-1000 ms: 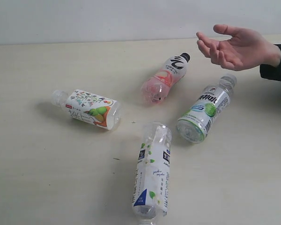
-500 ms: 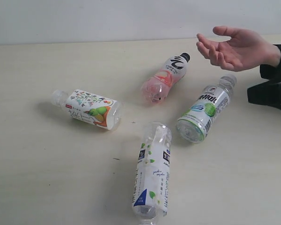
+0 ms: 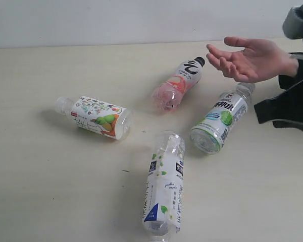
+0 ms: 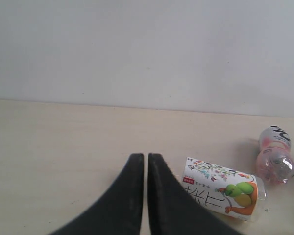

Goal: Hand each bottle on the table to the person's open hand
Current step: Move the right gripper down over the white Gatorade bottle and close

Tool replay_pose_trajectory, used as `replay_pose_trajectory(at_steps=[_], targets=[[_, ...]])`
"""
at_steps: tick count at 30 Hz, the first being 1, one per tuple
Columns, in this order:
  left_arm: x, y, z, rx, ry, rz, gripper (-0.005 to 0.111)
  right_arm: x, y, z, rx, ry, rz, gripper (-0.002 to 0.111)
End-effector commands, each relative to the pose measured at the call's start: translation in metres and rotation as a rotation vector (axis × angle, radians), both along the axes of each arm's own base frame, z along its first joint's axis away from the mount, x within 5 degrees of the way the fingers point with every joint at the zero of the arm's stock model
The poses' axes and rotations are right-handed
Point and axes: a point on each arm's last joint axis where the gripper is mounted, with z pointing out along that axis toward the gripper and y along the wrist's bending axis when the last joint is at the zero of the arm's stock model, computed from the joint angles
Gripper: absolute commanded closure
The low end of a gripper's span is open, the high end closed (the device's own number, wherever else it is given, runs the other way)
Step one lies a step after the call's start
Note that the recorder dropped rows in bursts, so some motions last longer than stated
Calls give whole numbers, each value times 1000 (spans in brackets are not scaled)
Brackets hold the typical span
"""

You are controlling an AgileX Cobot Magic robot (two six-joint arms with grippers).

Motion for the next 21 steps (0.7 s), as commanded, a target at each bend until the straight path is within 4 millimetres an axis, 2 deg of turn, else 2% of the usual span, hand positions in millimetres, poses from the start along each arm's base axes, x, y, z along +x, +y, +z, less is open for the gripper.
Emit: replay_pose_trajectory(at_steps=[1,7,12,16,19,21], targets=[[0,0,-1,0,-6,4,101,22,12,-18,-74,97,-122,108],[0,0,-1,0,-6,4,101,45,37,-45,-8,153,-138,108],[0,0,-1,0,-6,4,101,49,37,-55,-9,202,-242,108],[0,0,-1,0,-6,4,101,58,34,-57,-4,150,-339,108],[0,0,-1,0,-6,4,101,64,30,-61,-23,115,-449,103],[0,0,-1,0,-6,4,101,68,30,-64,-7,96,-517,93]])
